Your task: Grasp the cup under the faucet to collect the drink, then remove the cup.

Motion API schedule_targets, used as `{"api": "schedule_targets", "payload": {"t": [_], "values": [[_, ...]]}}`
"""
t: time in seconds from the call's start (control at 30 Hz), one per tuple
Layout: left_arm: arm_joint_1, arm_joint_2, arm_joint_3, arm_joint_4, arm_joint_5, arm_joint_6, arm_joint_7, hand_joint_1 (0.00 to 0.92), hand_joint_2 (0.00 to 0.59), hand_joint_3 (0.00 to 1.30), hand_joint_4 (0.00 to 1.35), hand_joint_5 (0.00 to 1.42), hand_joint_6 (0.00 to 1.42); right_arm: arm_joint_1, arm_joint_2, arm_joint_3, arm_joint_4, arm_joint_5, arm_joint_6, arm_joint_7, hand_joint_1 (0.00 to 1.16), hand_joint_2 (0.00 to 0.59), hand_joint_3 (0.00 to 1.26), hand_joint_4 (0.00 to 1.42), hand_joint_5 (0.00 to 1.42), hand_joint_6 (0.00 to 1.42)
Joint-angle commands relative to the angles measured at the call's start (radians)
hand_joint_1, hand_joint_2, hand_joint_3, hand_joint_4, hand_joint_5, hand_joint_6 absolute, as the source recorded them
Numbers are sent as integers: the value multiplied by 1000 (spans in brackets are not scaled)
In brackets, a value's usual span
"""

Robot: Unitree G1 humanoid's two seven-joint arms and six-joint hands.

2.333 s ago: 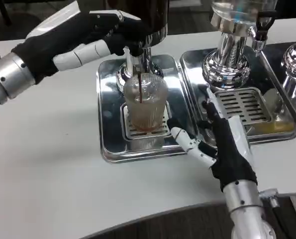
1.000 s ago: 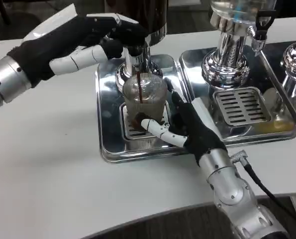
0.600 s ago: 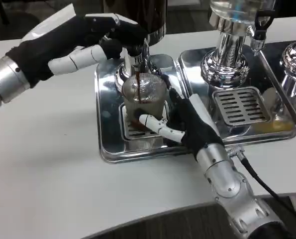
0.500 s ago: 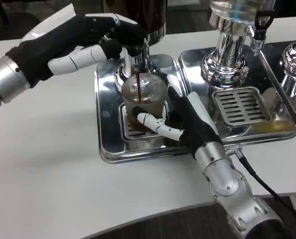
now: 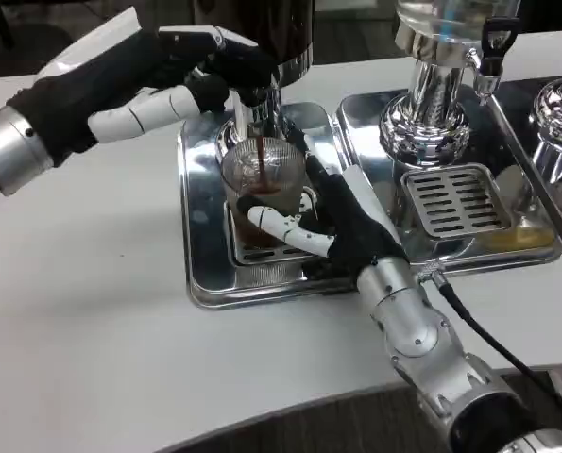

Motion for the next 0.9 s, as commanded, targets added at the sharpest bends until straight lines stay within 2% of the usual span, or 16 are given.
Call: {"api": "schedule_targets", "payload": {"t": [0.03,0.17,0.27,0.47,0.63,0.77,0.9], "values": [[33,23,1,0,2,3,-27,0,95,366,347,377,529,-25,10,-1,29,2,-27,-20,537,185,0,0,0,34],[42,16,19,-2,-9,-4,-5,0,92,361,347,385,544,-28,10,-2,39,-1,-27,-36,541,182,0,0,0,34],[55,9,46,-7,-18,-14,32,0,84,307,260,368,549,-29,8,-1,41,-3,-27,-42,544,180,0,0,0,39],[92,-23,158,-22,-51,-35,201,0,51,206,105,250,449,-34,7,-2,44,-6,-20,-49,548,178,0,0,0,45],[108,-26,206,-27,-40,-2,314,0,47,200,83,218,409,-37,10,-3,49,-4,-23,-51,550,177,0,0,0,47],[114,25,185,-13,39,56,372,0,41,216,84,205,392,-42,15,-5,56,-1,-22,-51,551,177,0,0,0,48],[105,59,124,38,104,93,335,0,41,219,95,180,367,-44,17,-5,60,-3,-21,-55,551,177,0,0,0,48]]}}
